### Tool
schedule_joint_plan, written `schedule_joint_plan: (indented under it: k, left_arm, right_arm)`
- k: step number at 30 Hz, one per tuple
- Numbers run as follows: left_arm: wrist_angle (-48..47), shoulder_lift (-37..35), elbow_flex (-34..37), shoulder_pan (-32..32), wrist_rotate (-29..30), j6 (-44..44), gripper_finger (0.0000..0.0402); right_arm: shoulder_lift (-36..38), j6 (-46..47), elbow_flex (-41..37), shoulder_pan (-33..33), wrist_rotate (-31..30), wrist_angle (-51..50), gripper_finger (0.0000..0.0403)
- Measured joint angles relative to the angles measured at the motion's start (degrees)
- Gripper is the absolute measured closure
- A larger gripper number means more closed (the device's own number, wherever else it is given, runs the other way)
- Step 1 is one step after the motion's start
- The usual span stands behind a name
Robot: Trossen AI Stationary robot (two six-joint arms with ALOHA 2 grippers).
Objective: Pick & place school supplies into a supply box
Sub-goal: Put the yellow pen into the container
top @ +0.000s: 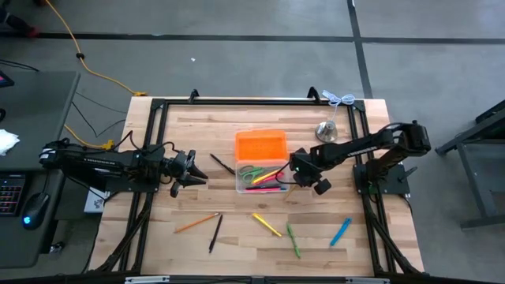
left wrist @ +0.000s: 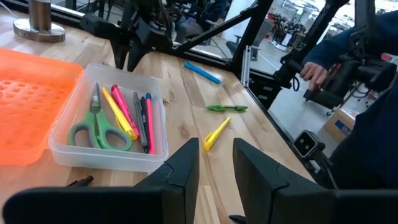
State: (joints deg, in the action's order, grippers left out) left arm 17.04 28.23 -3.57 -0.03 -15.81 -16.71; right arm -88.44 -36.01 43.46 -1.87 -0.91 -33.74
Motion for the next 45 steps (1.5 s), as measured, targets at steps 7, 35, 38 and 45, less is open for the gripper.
schedule_joint_plan:
  k: [7,35,38,45]
  left_arm:
    - [0.0,0.0,0.0,0.0,0.0,-0.3,0.0273]
    - [0.0,0.0,0.0,0.0,0.0,-1.6,0.0273]
    - [0.0,0.0,0.0,0.0,0.0,-1.6,0.0273]
    - [0.0,0.0,0.0,0.0,0.0,-1.8,0.0273]
  right_arm:
    - [0.0,0.0,-1.0,0.0,-0.3,2.8,0.0319]
    - [0.2,4.4,-2.9,0.0,0.8,5.2,0.0391]
    - [0.1,4.6,-2.9,0.0,0.6,4.7,0.0399]
    - [0.0,4.2,-1.5,0.0,0.4,0.8,0.0399]
